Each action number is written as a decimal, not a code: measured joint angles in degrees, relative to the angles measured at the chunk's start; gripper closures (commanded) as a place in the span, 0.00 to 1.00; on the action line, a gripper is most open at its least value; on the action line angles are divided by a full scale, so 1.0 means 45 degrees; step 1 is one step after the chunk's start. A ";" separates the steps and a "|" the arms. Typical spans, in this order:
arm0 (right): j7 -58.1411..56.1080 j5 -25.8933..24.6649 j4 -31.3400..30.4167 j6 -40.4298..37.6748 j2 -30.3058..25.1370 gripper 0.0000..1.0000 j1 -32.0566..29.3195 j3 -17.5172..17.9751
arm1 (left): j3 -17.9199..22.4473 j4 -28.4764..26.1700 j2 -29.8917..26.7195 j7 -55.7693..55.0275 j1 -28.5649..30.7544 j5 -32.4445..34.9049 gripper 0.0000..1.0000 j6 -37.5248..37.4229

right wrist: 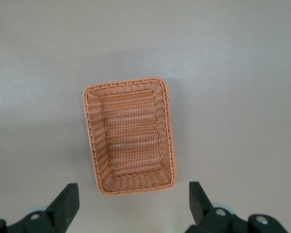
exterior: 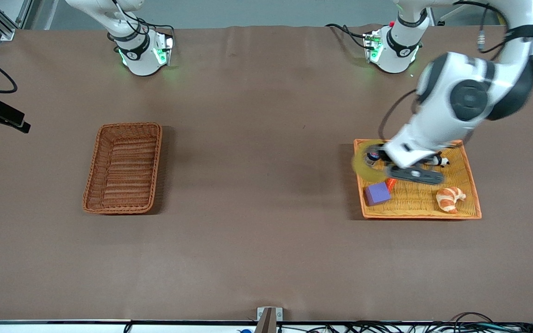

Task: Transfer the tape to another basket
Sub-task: 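Carry the tape roll with the left gripper toward the table middle, then set the tape down and open the left gripper while the right gripper approaches, then grasp the tape roll with the right gripper while the left gripper withdraws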

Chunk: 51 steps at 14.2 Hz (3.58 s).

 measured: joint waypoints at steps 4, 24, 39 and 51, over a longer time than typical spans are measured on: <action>0.0000 0.0000 -0.0011 0.0011 0.0001 0.00 -0.0045 -0.0015 | -0.3227 0.1418 0.2522 -0.4625 -0.0173 0.1596 0.93 0.0038; 0.0000 0.0008 -0.0072 0.0536 0.0360 0.00 -0.0200 -0.0029 | -0.2452 0.7442 1.0071 -0.9680 -0.6118 0.5764 0.00 0.4104; 0.3141 0.0171 -0.3223 0.6186 0.2856 0.00 0.5330 0.0365 | -0.1281 0.5715 0.2550 -0.6120 -0.2847 0.3224 0.05 -0.3397; 0.4299 0.0034 -0.3401 0.9440 0.6733 0.00 0.7873 0.0281 | 0.3897 0.5107 -0.1480 0.1282 -0.1065 -0.1078 0.04 -0.4536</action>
